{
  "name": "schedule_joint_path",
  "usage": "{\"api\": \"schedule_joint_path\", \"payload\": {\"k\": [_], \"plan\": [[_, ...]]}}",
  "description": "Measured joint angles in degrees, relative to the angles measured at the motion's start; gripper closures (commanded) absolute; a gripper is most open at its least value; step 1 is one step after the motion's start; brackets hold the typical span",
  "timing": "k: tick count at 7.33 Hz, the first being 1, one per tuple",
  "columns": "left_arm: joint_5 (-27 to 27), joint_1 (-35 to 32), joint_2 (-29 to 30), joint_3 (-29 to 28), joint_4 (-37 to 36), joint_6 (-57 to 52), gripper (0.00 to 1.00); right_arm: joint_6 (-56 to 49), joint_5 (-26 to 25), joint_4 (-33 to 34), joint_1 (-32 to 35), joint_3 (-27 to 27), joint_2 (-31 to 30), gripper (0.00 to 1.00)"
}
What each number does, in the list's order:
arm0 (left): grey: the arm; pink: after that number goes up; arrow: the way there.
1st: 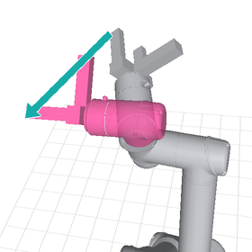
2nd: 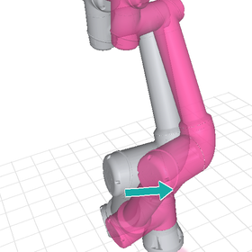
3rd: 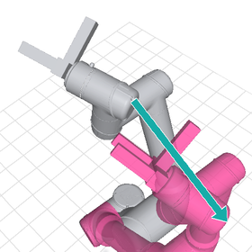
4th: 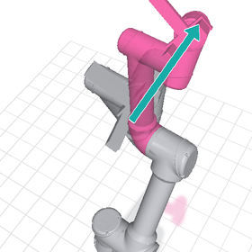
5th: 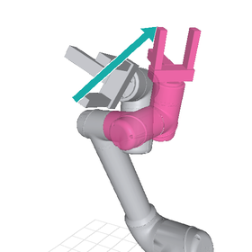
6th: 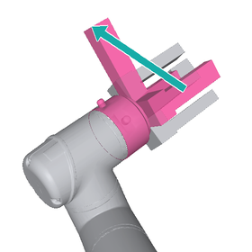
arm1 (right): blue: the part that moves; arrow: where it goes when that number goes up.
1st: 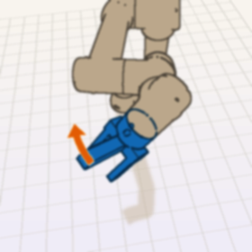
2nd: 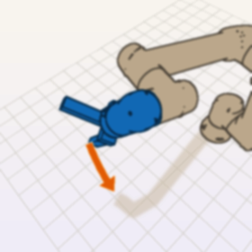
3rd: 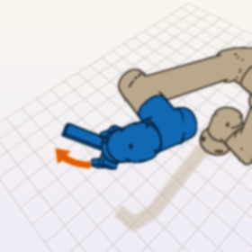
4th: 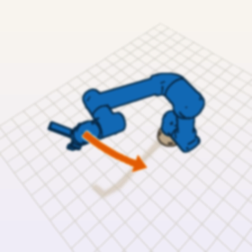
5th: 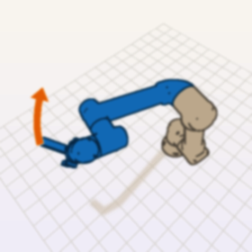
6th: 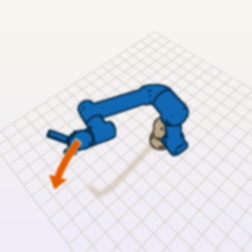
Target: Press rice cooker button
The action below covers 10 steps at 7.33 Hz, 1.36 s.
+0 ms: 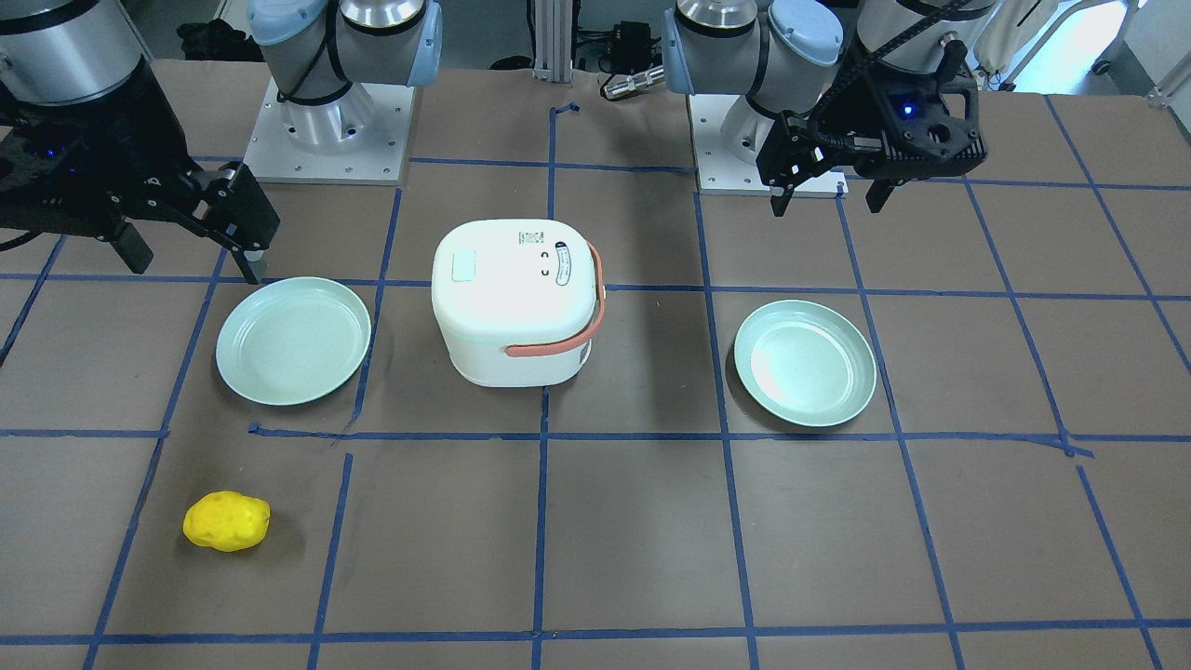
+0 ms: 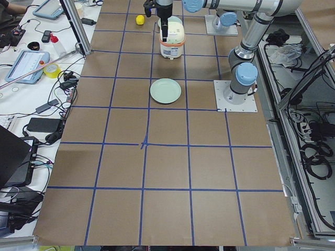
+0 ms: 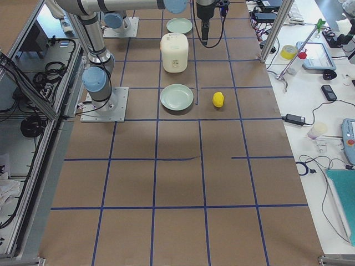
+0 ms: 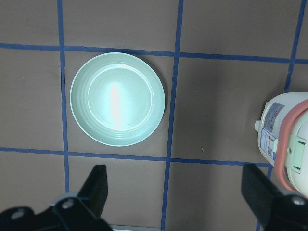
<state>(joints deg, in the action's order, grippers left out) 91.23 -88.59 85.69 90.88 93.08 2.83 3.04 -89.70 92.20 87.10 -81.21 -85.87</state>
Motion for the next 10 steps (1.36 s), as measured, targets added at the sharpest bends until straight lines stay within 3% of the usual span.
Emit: {"api": "schedule_joint_path", "payload": {"k": [10], "plan": [[0.0, 0.0, 0.0, 0.0, 0.0, 0.03, 0.0, -1.1, -0.04, -0.12, 0.0, -0.09, -0.12, 0.0]]}}
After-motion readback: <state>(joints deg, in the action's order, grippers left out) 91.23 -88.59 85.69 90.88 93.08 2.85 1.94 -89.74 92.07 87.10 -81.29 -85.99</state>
